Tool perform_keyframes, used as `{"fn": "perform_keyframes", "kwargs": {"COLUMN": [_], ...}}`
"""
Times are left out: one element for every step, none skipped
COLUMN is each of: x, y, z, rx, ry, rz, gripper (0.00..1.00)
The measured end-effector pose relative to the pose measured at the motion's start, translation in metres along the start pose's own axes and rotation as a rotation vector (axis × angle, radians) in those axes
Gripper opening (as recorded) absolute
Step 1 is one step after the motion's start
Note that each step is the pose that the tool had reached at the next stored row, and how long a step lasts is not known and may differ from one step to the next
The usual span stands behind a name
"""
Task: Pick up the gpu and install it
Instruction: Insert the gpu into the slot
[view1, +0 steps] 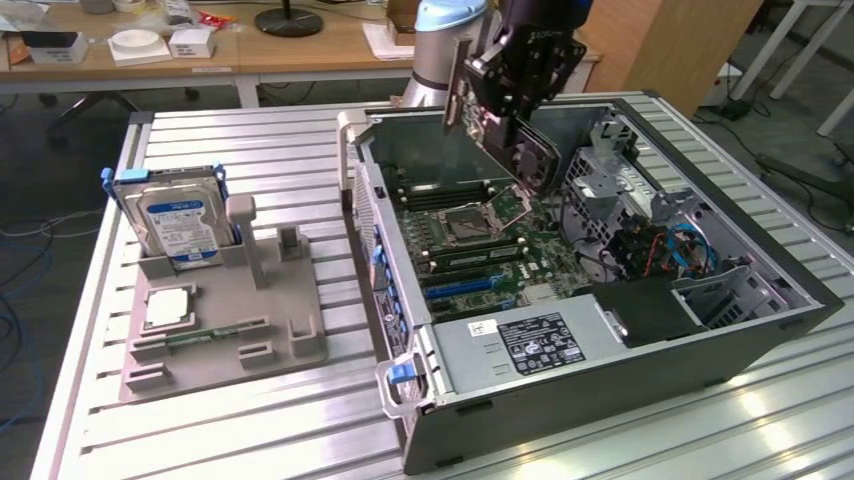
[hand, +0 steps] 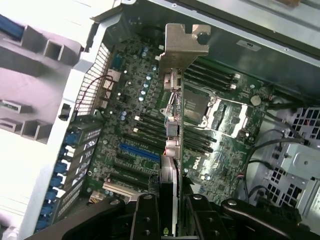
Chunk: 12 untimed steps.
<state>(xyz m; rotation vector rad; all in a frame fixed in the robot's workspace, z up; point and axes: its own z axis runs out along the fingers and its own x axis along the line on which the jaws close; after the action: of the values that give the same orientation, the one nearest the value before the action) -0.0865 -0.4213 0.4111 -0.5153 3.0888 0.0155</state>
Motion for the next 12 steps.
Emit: {"fn": "perform_keyframes", "kwargs": {"x": [0.0003, 0.0005, 0.0007, 0.0009, 0.0011, 0.0012, 0.0012, 0.0013, 0.0013, 0.0014, 0.0014, 0.0014], "y": [0.0, 0.0, 0.0, 0.0, 0.0, 0.0, 0.0, 0.0, 0.0, 0.0, 0.0, 0.0], "z": [0.0, 0.0, 0.0, 0.0, 0.0, 0.0, 0.0, 0.0, 0.0, 0.0, 0.0001, 0.0001], "rx": [-0.0001, -0.0001, -0.0003, -0.0004, -0.0005, -0.0006, -0.0007, -0.0009, -0.0012, -0.0013, -0.0015, -0.0016], "ry": [0.0001, 0.0002, 0.0003, 0.0004, 0.0004, 0.0006, 0.0008, 0.0008, 0.0009, 0.0011, 0.0012, 0.0014], "rz": [-0.01, -0.02, -0.03, -0.041, -0.052, -0.064, -0.076, -0.089, -0.104, -0.12, -0.136, -0.152], "gripper": [0.26, 0.26, 0.26, 0.26, 0.26, 0.26, 0.26, 0.26, 0.26, 0.26, 0.26, 0.26]}}
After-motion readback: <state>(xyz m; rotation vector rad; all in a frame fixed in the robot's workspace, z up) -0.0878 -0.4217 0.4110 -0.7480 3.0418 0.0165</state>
